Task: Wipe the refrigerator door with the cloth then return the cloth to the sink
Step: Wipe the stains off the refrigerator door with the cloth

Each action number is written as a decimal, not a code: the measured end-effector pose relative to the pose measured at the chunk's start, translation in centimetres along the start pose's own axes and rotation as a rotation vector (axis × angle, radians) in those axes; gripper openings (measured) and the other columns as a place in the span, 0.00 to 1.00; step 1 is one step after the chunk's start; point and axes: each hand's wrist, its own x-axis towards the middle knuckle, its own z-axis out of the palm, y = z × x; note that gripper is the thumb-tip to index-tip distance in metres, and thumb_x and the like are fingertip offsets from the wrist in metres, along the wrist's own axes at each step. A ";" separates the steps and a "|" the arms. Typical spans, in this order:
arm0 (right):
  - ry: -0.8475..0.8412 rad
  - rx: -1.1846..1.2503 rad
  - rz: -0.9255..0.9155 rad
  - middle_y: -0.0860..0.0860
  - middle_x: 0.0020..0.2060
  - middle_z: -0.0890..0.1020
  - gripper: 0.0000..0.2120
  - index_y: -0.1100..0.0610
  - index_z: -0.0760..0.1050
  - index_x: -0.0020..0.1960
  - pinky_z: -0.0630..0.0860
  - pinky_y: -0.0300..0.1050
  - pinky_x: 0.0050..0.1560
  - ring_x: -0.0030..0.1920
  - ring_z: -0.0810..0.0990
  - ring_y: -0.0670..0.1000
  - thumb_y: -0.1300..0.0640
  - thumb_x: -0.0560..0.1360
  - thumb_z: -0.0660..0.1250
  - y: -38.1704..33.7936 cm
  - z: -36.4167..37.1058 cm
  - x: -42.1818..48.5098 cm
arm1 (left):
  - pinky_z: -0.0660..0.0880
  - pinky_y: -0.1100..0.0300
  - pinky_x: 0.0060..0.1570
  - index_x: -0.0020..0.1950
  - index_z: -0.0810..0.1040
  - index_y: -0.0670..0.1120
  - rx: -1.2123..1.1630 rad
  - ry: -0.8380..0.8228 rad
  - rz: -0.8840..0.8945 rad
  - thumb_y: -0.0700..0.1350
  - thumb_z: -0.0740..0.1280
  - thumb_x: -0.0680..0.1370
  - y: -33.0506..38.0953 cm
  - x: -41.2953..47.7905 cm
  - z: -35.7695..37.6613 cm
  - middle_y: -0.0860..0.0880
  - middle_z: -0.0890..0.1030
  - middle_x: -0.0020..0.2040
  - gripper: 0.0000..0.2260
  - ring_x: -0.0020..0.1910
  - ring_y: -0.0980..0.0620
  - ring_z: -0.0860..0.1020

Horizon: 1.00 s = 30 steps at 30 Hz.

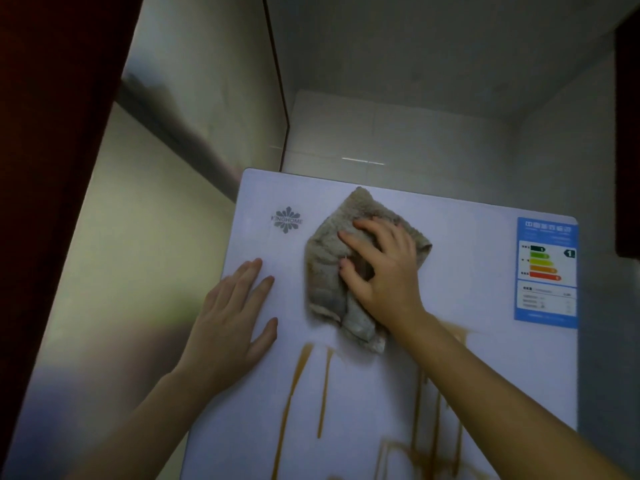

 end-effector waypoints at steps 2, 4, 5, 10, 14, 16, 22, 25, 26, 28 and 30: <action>-0.046 -0.029 -0.011 0.53 0.68 0.77 0.25 0.50 0.80 0.66 0.61 0.64 0.76 0.72 0.71 0.59 0.40 0.73 0.70 -0.3 0.0 -0.2 | 0.62 0.48 0.74 0.76 0.69 0.43 0.003 -0.011 -0.002 0.58 0.57 0.80 0.0 0.0 -0.2 0.43 0.63 0.80 0.28 0.78 0.43 0.63; -0.066 -0.059 -0.042 0.54 0.70 0.75 0.29 0.50 0.78 0.69 0.59 0.65 0.77 0.74 0.69 0.59 0.36 0.72 0.71 -0.2 0.0 -0.4 | 0.62 0.48 0.74 0.76 0.69 0.44 0.001 -0.018 -0.004 0.58 0.57 0.80 -0.1 0.0 -0.3 0.43 0.63 0.80 0.28 0.79 0.43 0.63; -0.065 -0.074 -0.055 0.54 0.71 0.75 0.30 0.50 0.78 0.69 0.59 0.65 0.77 0.74 0.69 0.60 0.36 0.72 0.71 -0.1 0.0 -0.4 | 0.62 0.47 0.74 0.76 0.69 0.44 0.000 -0.023 -0.006 0.58 0.57 0.80 -0.1 0.0 -0.3 0.43 0.63 0.80 0.29 0.79 0.43 0.63; -0.035 -0.088 -0.044 0.54 0.73 0.74 0.29 0.51 0.77 0.70 0.58 0.65 0.78 0.77 0.67 0.59 0.37 0.74 0.70 0.3 0.4 -0.2 | 0.61 0.48 0.74 0.77 0.68 0.45 -0.003 -0.034 -0.007 0.58 0.57 0.80 -0.2 0.0 -0.1 0.44 0.62 0.81 0.29 0.79 0.44 0.61; -0.052 -0.087 -0.051 0.54 0.77 0.69 0.31 0.52 0.76 0.71 0.54 0.65 0.80 0.80 0.61 0.60 0.37 0.73 0.70 0.1 0.7 -0.5 | 0.57 0.50 0.75 0.78 0.66 0.45 -0.002 -0.041 -0.004 0.59 0.57 0.80 -0.3 -0.1 -0.1 0.44 0.60 0.81 0.30 0.80 0.45 0.59; -0.077 -0.112 -0.070 0.54 0.77 0.69 0.31 0.51 0.76 0.71 0.54 0.63 0.80 0.80 0.61 0.59 0.35 0.73 0.69 0.3 0.5 -0.3 | 0.57 0.50 0.76 0.78 0.67 0.45 -0.003 -0.033 -0.001 0.59 0.58 0.80 -0.3 -0.1 -0.1 0.44 0.60 0.81 0.29 0.80 0.44 0.60; -0.036 -0.179 0.030 0.53 0.77 0.69 0.33 0.49 0.74 0.73 0.58 0.64 0.78 0.80 0.62 0.58 0.34 0.73 0.68 1.1 -0.2 0.9 | 0.56 0.50 0.77 0.78 0.66 0.44 -0.004 -0.028 -0.003 0.59 0.57 0.80 -0.2 -0.1 0.0 0.43 0.60 0.81 0.30 0.80 0.45 0.59; -0.019 -0.147 0.110 0.53 0.78 0.68 0.37 0.49 0.72 0.74 0.53 0.63 0.80 0.81 0.59 0.58 0.32 0.70 0.68 0.3 -0.1 0.3 | 0.56 0.50 0.77 0.78 0.66 0.44 -0.005 -0.032 -0.004 0.59 0.57 0.80 -0.1 -0.2 0.0 0.43 0.60 0.81 0.30 0.80 0.45 0.58; -0.029 -0.142 0.107 0.53 0.78 0.67 0.39 0.50 0.72 0.74 0.51 0.62 0.81 0.81 0.58 0.58 0.31 0.69 0.68 -0.1 0.0 -0.2 | 0.56 0.50 0.77 0.78 0.66 0.44 -0.003 -0.032 -0.004 0.59 0.57 0.80 -0.2 -0.2 0.0 0.43 0.60 0.82 0.30 0.80 0.45 0.58; -0.068 -0.158 0.058 0.54 0.78 0.67 0.41 0.50 0.71 0.75 0.51 0.62 0.81 0.81 0.58 0.59 0.30 0.68 0.69 -0.7 0.2 -1.5 | 0.55 0.49 0.78 0.78 0.66 0.44 0.000 -0.035 -0.003 0.59 0.57 0.80 -0.1 -0.2 0.0 0.43 0.59 0.82 0.30 0.81 0.45 0.58; -0.091 -0.182 -0.007 0.55 0.78 0.67 0.40 0.51 0.72 0.74 0.53 0.64 0.80 0.81 0.59 0.60 0.32 0.68 0.71 -0.6 0.1 -2.5 | 0.56 0.49 0.78 0.78 0.65 0.44 0.000 -0.034 -0.001 0.59 0.56 0.81 -0.2 -0.2 0.0 0.43 0.59 0.82 0.30 0.81 0.45 0.57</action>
